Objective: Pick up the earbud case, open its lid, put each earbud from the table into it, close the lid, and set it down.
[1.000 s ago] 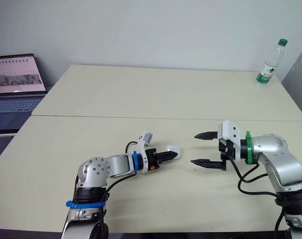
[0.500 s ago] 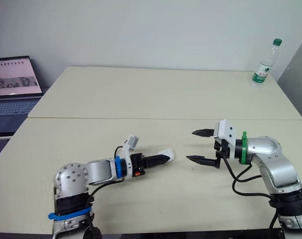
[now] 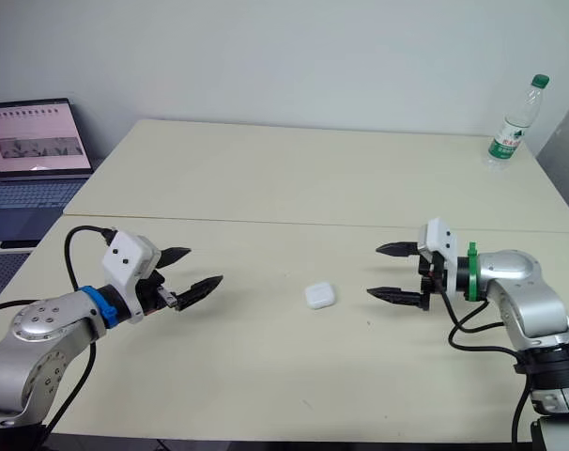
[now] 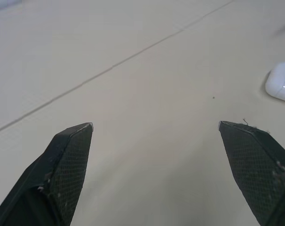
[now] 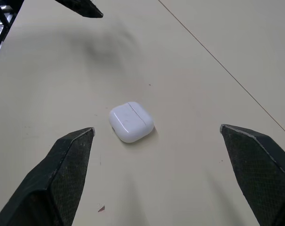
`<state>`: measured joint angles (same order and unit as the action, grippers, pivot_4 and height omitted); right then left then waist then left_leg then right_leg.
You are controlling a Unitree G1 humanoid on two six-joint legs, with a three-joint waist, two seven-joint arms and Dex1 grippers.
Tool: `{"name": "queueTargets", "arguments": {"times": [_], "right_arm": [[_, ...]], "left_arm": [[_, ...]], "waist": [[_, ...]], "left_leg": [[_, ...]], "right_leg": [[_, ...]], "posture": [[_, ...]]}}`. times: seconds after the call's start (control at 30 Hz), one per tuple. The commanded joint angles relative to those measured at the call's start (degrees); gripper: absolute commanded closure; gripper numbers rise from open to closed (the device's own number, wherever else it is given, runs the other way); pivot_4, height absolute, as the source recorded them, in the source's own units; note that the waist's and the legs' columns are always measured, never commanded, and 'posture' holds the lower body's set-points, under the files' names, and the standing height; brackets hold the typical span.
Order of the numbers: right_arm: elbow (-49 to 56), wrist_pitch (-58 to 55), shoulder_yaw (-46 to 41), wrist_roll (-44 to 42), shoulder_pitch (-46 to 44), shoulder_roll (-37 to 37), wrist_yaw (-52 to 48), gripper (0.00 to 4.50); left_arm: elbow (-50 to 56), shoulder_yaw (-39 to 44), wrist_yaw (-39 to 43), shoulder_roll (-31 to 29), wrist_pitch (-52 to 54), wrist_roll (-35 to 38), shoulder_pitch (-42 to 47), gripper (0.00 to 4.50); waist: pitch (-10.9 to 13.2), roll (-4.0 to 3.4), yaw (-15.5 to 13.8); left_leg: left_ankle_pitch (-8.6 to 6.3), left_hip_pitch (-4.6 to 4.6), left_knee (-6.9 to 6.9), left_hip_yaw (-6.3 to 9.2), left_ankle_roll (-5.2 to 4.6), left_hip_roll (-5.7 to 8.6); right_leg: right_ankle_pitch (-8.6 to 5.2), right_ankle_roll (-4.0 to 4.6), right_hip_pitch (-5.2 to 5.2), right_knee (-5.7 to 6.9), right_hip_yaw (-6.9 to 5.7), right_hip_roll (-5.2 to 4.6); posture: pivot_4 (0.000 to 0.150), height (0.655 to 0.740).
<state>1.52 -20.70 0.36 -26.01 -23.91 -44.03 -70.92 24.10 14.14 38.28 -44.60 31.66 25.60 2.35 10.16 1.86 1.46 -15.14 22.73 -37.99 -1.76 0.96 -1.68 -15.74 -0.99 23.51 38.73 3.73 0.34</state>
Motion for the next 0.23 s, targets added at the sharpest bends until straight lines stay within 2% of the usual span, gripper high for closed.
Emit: {"name": "queueTargets", "arguments": {"times": [0.03, 0.23], "right_arm": [[2.5, -2.0, -2.8, -2.1, -1.6, -1.3, 0.0, 0.00], [2.3, -4.3, -3.0, -2.5, -2.7, -1.7, 0.1, 0.00]], "left_arm": [[1.2, 4.0, 3.1, -1.2, -1.8, 2.3, -0.2, 0.01], [0.5, 4.9, 6.9, -1.7, -1.4, 4.3, -0.3, 0.01]], "waist": [[0.0, 0.00, 0.1], [0.0, 0.00, 0.4]], "left_leg": [[-0.01, 0.00, 0.00, 0.01, -0.01, -0.01], [0.00, -0.03, 0.01, 0.10, -0.01, -0.04]], "right_leg": [[0.00, 0.00, 0.00, 0.01, -0.03, 0.00], [-0.01, 0.00, 0.02, 0.13, -0.12, 0.05]], "posture": [[0.150, 0.7400], [0.150, 0.7400]]}}
